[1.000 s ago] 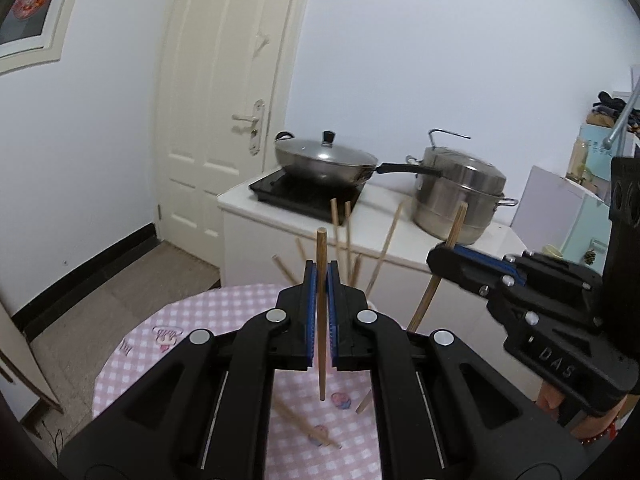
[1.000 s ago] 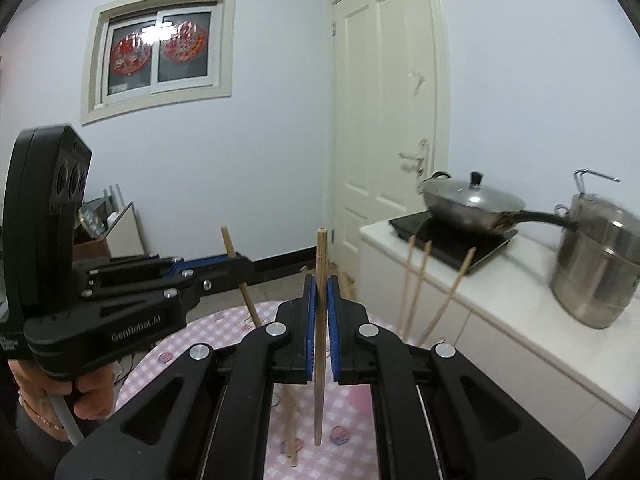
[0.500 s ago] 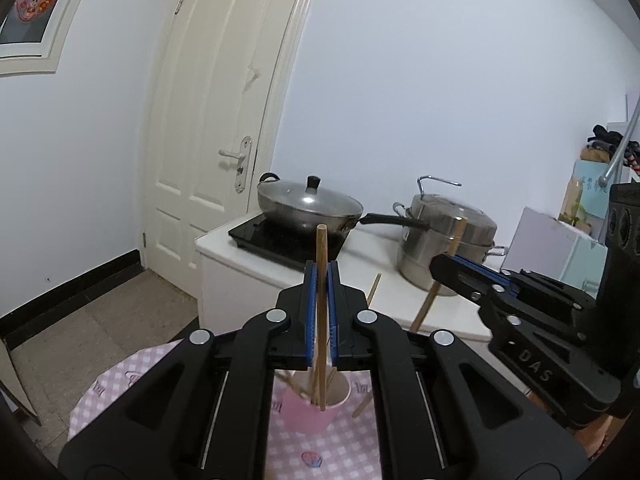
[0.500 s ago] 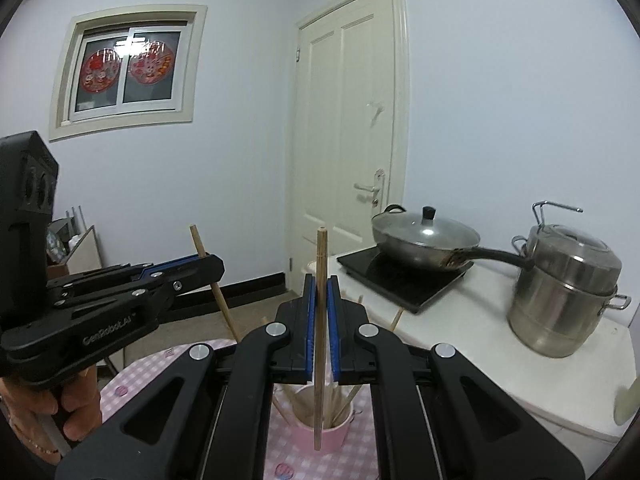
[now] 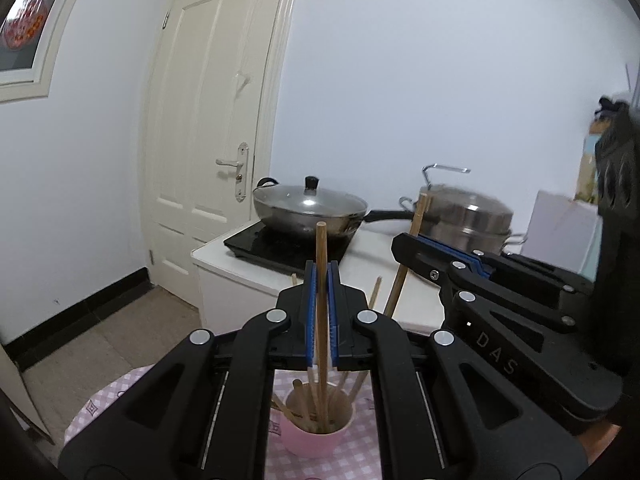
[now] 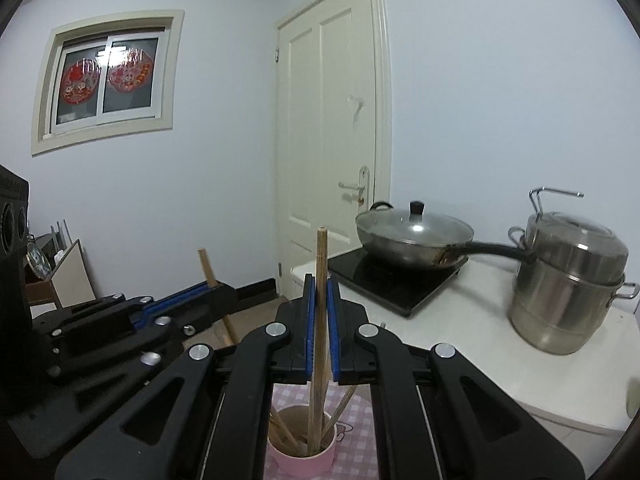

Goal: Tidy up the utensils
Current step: 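Lower the chopsticks into the pink cup and open both tools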

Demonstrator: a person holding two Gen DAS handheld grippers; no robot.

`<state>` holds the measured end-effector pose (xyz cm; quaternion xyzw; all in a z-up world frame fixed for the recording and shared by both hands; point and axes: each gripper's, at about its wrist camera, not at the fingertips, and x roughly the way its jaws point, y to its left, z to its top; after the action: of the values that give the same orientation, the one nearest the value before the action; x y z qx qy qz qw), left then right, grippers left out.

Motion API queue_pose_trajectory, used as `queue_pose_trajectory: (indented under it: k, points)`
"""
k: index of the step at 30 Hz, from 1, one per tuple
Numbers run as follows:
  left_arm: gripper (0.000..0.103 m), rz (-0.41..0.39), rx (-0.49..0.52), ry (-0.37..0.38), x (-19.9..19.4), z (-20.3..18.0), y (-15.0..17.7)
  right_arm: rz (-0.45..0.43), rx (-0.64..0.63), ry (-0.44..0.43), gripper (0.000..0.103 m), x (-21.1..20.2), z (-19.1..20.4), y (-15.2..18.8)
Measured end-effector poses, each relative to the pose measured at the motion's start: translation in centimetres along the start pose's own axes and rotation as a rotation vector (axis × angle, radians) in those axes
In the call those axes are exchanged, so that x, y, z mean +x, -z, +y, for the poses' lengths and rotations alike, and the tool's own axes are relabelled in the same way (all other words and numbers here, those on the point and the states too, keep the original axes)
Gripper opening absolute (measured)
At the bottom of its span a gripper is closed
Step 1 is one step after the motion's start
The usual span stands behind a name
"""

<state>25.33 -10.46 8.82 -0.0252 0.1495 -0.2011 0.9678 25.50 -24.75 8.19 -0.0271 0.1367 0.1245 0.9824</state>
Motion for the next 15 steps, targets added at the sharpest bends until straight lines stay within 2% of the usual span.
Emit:
queue_pose_trajectory:
  k: [8, 15]
  points:
    - [0.005, 0.089, 0.007, 0.003, 2.8, 0.0, 2.6, 0.056, 0.032, -0.007, 0.004, 1.0, -1.0, 2.2]
    - [0.005, 0.112, 0.014, 0.003, 3.2, 0.0, 3.8, 0.088, 0.051, -0.009, 0.004, 1.1, -1.6, 3.2]
